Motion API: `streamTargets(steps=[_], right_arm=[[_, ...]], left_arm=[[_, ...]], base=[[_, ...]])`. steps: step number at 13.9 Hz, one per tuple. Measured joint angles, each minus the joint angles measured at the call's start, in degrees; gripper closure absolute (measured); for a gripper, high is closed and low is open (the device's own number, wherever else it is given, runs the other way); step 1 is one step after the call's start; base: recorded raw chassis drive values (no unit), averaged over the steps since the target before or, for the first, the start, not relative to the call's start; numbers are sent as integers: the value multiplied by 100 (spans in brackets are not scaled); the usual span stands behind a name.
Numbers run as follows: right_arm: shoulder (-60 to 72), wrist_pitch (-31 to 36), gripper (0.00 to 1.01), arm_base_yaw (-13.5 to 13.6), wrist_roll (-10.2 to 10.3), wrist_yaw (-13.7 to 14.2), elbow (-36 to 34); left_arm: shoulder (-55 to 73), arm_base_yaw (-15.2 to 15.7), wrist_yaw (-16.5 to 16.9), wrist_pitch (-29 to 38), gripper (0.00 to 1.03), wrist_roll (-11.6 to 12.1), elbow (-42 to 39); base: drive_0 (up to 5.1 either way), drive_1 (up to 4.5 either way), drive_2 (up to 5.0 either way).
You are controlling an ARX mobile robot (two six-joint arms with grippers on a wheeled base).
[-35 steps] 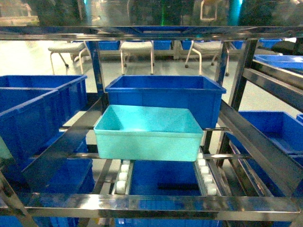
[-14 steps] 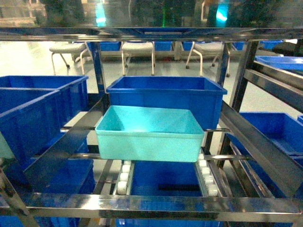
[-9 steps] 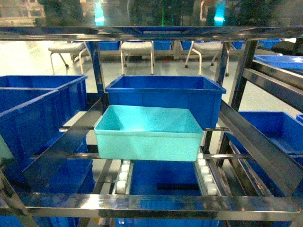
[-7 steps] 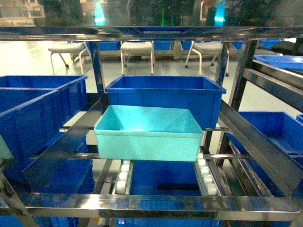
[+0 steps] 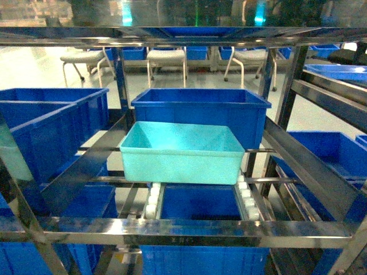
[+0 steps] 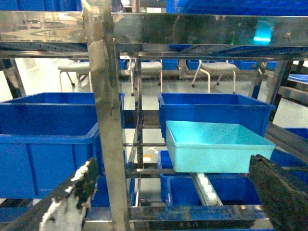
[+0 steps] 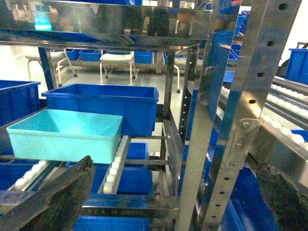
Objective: Organize blue bins on left shelf correctly
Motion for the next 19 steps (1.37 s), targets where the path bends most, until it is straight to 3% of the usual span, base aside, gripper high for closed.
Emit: streamTargets(steps=[1,5,19], right_arm=[[2,-2,4,0,-2,0,0],[0,-20,3,0,-2,2,0],[2,2,3,0,-2,0,0]], left_arm=[[0,0,-2,-7,3,2,0],[0,0,2,-15,5,0,0],[0,0,0,-2,5,0,0]], base=[[8,-425,441],[5,-428,439],[0,0,0]])
